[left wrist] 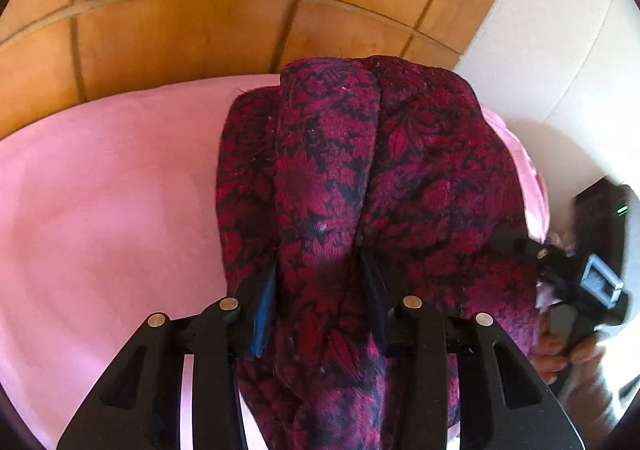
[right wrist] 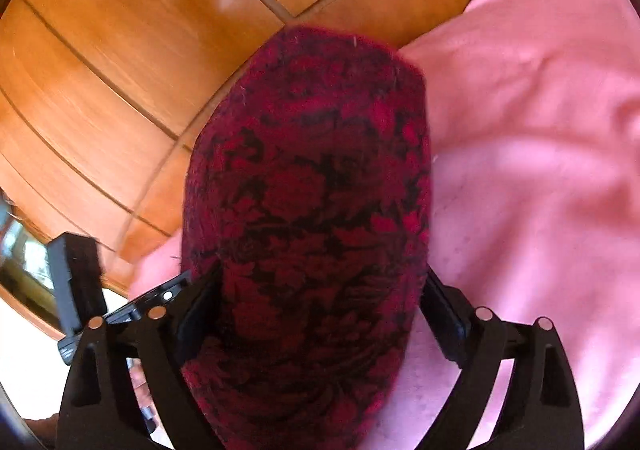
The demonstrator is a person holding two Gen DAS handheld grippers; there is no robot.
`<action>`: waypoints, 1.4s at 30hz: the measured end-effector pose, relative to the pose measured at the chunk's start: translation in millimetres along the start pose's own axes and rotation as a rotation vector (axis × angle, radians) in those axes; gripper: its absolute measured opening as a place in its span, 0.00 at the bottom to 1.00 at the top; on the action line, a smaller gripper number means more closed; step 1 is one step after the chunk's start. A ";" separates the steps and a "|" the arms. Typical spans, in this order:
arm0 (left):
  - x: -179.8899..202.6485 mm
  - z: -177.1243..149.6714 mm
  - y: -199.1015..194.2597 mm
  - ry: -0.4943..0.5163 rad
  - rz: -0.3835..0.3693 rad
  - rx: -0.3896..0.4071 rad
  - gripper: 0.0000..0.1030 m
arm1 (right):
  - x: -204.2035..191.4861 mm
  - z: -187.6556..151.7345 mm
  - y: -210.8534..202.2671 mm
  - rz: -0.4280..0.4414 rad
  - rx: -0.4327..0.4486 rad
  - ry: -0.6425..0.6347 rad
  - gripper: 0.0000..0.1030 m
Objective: Fold small clothes
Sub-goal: 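Lower the folded bundle onto the bedspread and open both grippers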
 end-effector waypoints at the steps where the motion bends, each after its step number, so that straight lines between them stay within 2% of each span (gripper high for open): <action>1: -4.7 7.6 4.3 -0.004 0.014 0.005 0.37 | -7.1 3.6 -7.9 -0.052 0.027 -0.039 0.88; 2: -3.7 3.8 2.4 0.000 0.025 0.009 0.37 | -22.7 8.6 -20.1 -0.128 0.081 -0.100 0.82; 4: 1.5 4.4 -0.6 0.022 0.053 0.013 0.37 | -46.4 15.0 -37.6 -0.213 0.150 -0.184 0.75; 6: -1.8 12.4 -1.3 0.020 0.069 0.013 0.37 | -68.4 13.6 -46.6 -0.244 0.191 -0.243 0.68; 8: -3.9 8.5 -4.6 -0.003 0.082 0.014 0.37 | -95.5 4.5 -35.6 -0.249 0.155 -0.287 0.59; 9: -2.6 4.5 -5.5 -0.009 0.093 0.017 0.37 | -95.9 -2.0 -27.1 -0.255 0.129 -0.305 0.57; 11: -6.6 -2.4 -13.6 -0.013 0.127 0.022 0.37 | -107.2 -1.9 8.0 -0.314 0.073 -0.350 0.58; 13: -8.6 0.4 -5.0 -0.022 0.149 0.019 0.37 | -99.9 -4.4 43.5 -0.382 0.039 -0.377 0.59; 16: -12.8 3.6 -1.1 -0.026 0.162 0.015 0.37 | -105.6 1.6 64.4 -0.416 0.020 -0.383 0.60; 19: -4.1 1.6 -9.6 -0.005 0.168 0.031 0.37 | -109.2 -1.2 56.5 -0.407 0.016 -0.392 0.61; 21: -3.3 -2.3 -12.8 -0.005 0.176 0.044 0.42 | -109.5 -4.9 50.2 -0.404 0.032 -0.403 0.62; 22: -4.9 -4.3 -16.6 -0.009 0.191 0.058 0.51 | -108.6 -6.5 48.1 -0.401 0.044 -0.407 0.65; 24: -7.6 -5.5 -24.2 -0.033 0.179 0.075 0.56 | -108.5 -5.7 40.1 -0.399 0.066 -0.387 0.70; 26: -8.9 -6.2 -32.5 -0.040 0.183 0.091 0.63 | -112.5 -5.2 32.6 -0.383 0.081 -0.362 0.83; 29: -9.4 -9.9 -49.4 -0.027 0.203 0.134 0.65 | -123.5 -10.6 20.5 -0.370 0.106 -0.343 0.85; 34: -8.2 -16.2 -67.6 -0.016 0.231 0.174 0.66 | -130.9 -19.7 9.2 -0.423 0.129 -0.321 0.88; 37: -8.0 -18.4 -76.7 -0.018 0.252 0.201 0.71 | -135.2 -25.0 -3.9 -0.451 0.165 -0.294 0.90; 42: -9.8 -22.6 -90.5 -0.022 0.280 0.228 0.71 | -139.6 -37.6 -16.8 -0.516 0.187 -0.277 0.92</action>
Point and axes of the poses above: each gripper's, at about its wrist camera, not at the fingertips, and y roughly the way its jaws point, x to its right, z to its top, the point moved 4 cm from there along y, roughly the way its jaws point, and after that the axes turned 2 degrees about -z, right-handed, at the moved point
